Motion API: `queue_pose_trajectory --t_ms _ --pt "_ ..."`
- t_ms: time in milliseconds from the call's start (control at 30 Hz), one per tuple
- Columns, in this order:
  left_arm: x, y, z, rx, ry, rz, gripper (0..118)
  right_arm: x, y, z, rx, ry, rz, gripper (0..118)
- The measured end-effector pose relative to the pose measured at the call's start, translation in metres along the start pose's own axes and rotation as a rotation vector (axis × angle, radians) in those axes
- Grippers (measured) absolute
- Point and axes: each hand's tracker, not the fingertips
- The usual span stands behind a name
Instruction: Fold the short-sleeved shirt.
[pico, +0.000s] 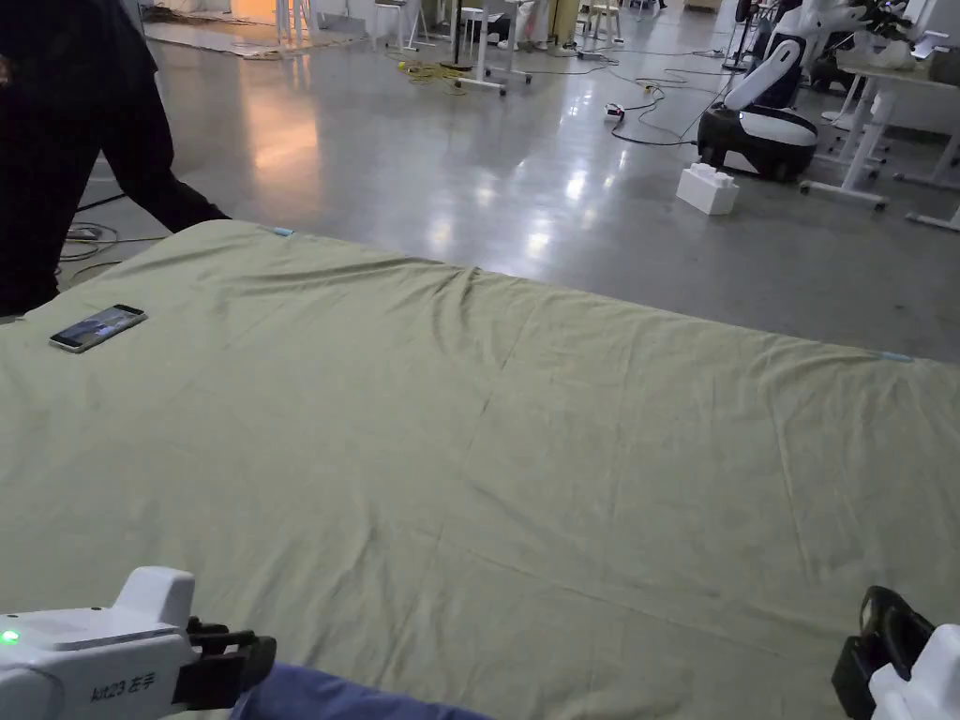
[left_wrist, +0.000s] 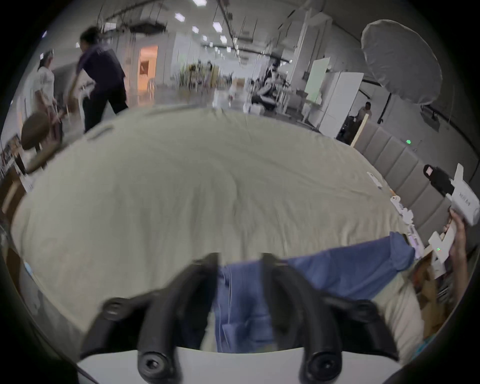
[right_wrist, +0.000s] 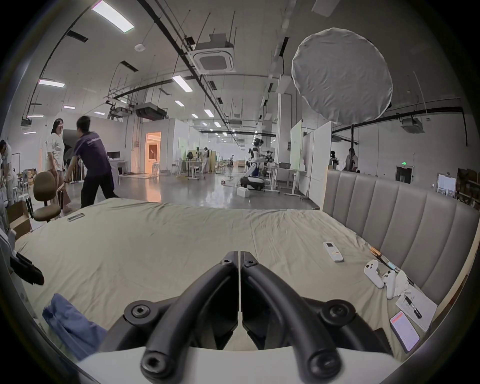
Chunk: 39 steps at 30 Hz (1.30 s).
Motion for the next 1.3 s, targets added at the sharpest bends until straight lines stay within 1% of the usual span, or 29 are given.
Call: queue_pose_trajectory --t_ms 33,67,100,233,300,333,367,433,467,500,533,600,633,667,733,767,800,867,900,933,1000,1067,1100,1300 --pt "-0.008 -0.002 -0.005 -0.019 -0.042 0.035 78 0.000 0.000 -0.002 -0.013 0.001 -0.002 2" --pt "-0.015 -0.004 -0.009 -0.036 -0.078 0.065 80 -0.001 -0.001 -0.002 -0.019 -0.023 0.030 2" --pt "-0.024 -0.007 -0.016 -0.044 -0.097 0.099 81 -0.004 -0.004 -0.004 -0.026 -0.018 0.032 2" --pt "-0.053 -0.016 -0.043 -0.112 -0.258 0.252 81 -0.006 -0.010 -0.006 -0.038 0.000 0.038 2" --pt "-0.066 -0.024 -0.060 -0.191 -0.374 0.351 81 -0.007 -0.009 -0.012 -0.048 -0.003 0.039 2" --pt "-0.071 -0.029 -0.070 -0.240 -0.420 0.400 81 -0.003 -0.011 -0.009 -0.047 -0.008 0.021 2" --pt "-0.076 -0.035 -0.076 -0.236 -0.464 0.431 80 -0.002 -0.011 -0.011 -0.050 -0.011 0.021 2" --pt "-0.086 -0.039 -0.076 -0.160 -0.554 0.496 80 0.005 -0.012 -0.011 -0.057 -0.019 0.022 2" --pt "-0.088 -0.040 -0.079 -0.164 -0.571 0.547 80 0.006 -0.014 -0.004 -0.040 -0.024 0.024 2" --pt "-0.074 -0.042 -0.071 -0.189 -0.589 0.606 79 0.006 -0.014 -0.002 -0.043 -0.028 0.027 2" --pt "-0.069 -0.044 -0.071 -0.202 -0.630 0.625 79 0.007 -0.014 -0.004 -0.045 -0.032 0.030 2" --pt "-0.060 -0.048 -0.073 -0.205 -0.665 0.627 78 0.008 -0.015 -0.001 -0.036 -0.037 0.029 2" --pt "-0.056 -0.048 -0.072 -0.199 -0.625 0.575 77 0.007 -0.015 0.000 -0.040 -0.039 0.028 2" --pt "-0.049 -0.049 -0.071 -0.201 -0.655 0.562 77 0.007 -0.015 -0.002 -0.042 -0.041 0.029 2" --pt "-0.040 -0.051 -0.073 -0.216 -0.670 0.549 72 0.006 -0.016 0.000 -0.041 -0.042 0.031 2" --pt "-0.041 -0.048 -0.073 -0.220 -0.664 0.550 66 0.005 -0.017 0.001 -0.044 -0.040 0.031 2" --pt "-0.039 -0.045 -0.074 -0.232 -0.647 0.540 51 0.004 -0.017 0.000 -0.046 -0.038 0.033 2" --pt "-0.032 -0.044 -0.074 -0.251 -0.573 0.470 26 0.001 -0.018 0.001 -0.046 -0.034 0.037 2" --pt "-0.038 -0.043 -0.075 -0.258 -0.534 0.433 22 0.000 -0.018 0.002 -0.049 -0.032 0.038 2" --pt "-0.038 -0.042 -0.075 -0.260 -0.540 0.437 21 -0.001 -0.018 0.002 -0.051 -0.030 0.038 2" --pt "-0.038 -0.041 -0.072 -0.261 -0.557 0.483 17 -0.002 -0.019 0.003 -0.052 -0.026 0.039 2" --pt "-0.042 -0.036 -0.071 -0.262 -0.513 0.445 14 -0.003 -0.020 0.004 -0.053 -0.024 0.045 2" --pt "-0.039 -0.033 -0.067 -0.249 -0.486 0.404 13 -0.003 -0.020 0.004 -0.051 -0.025 0.047 2" --pt "-0.045 -0.017 -0.051 -0.219 -0.462 0.411 11 -0.002 -0.018 0.005 -0.048 -0.024 0.048 2"
